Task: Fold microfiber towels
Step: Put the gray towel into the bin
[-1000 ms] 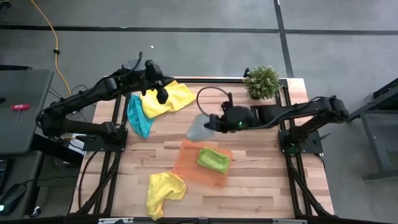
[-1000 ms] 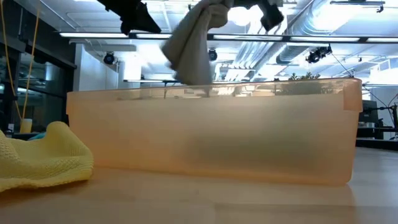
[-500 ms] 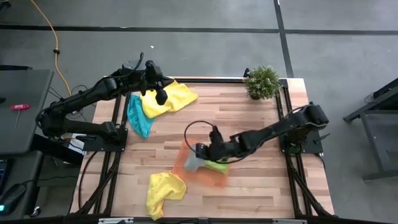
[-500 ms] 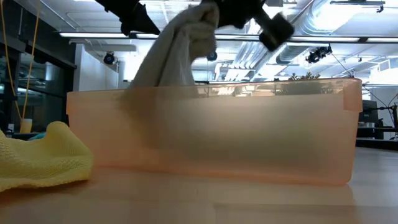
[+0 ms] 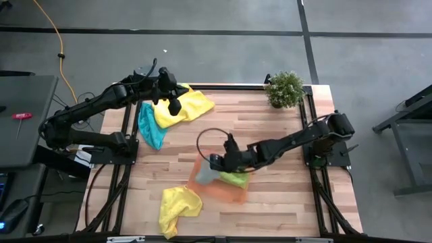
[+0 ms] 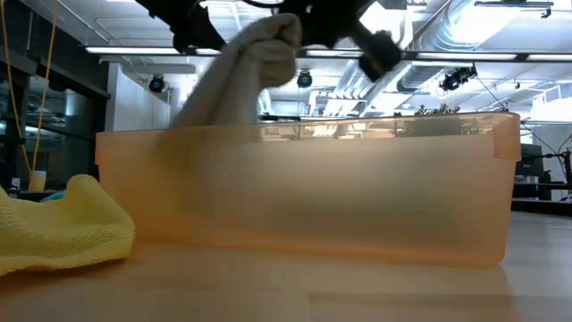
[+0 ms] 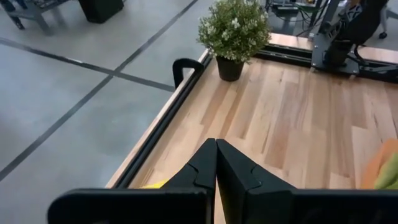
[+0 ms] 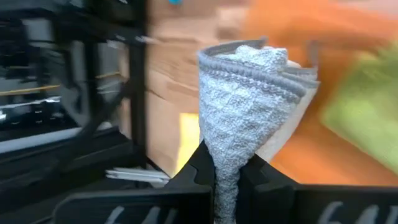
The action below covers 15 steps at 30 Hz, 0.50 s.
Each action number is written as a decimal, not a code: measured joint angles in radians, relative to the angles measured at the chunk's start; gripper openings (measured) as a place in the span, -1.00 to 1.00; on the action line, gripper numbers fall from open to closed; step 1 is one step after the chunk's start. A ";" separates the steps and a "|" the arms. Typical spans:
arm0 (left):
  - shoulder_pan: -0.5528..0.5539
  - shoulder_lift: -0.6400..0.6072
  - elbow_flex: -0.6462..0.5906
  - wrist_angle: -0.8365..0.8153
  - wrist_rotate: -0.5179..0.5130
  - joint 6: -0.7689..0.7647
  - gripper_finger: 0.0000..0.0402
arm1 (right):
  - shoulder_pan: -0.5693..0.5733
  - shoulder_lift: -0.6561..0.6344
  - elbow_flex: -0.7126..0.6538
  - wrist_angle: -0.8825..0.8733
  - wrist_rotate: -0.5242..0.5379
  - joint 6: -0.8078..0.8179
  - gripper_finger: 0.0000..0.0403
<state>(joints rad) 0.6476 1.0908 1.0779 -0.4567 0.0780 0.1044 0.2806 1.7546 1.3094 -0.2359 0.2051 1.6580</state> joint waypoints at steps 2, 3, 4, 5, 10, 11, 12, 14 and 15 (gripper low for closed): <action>0.000 0.000 0.000 -0.005 0.000 -0.007 -1.00 | 0.017 0.000 0.000 -0.051 -0.011 0.042 -1.00; 0.000 0.000 0.000 -0.005 0.000 -0.009 -1.00 | 0.027 0.000 0.000 -0.071 -0.020 0.062 -1.00; 0.000 0.000 0.000 -0.005 0.000 -0.014 -1.00 | 0.037 0.001 0.000 -0.088 -0.024 0.083 -1.00; 0.000 0.000 0.000 -0.005 0.000 -0.015 -1.00 | 0.046 0.004 0.000 -0.102 -0.024 0.105 -1.00; 0.000 0.000 0.000 -0.004 0.000 -0.021 -1.00 | 0.093 0.018 -0.001 -0.180 -0.032 0.221 -1.00; 0.000 0.000 0.000 -0.004 0.000 -0.022 -1.00 | 0.102 0.019 -0.001 -0.207 -0.033 0.246 -1.00; 0.000 0.000 0.000 -0.004 0.000 -0.022 -1.00 | 0.111 0.024 -0.001 -0.224 -0.033 0.271 -1.00; 0.000 0.001 0.000 -0.003 0.000 -0.022 -1.00 | 0.126 0.031 -0.001 -0.254 -0.035 0.323 -1.00; 0.000 0.002 0.000 -0.004 0.000 -0.022 -1.00 | 0.134 0.032 -0.001 -0.281 -0.037 0.348 -1.00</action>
<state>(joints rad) 0.6476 1.0925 1.0782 -0.4603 0.0780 0.0822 0.4145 1.7866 1.3082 -0.5164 0.1680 2.0059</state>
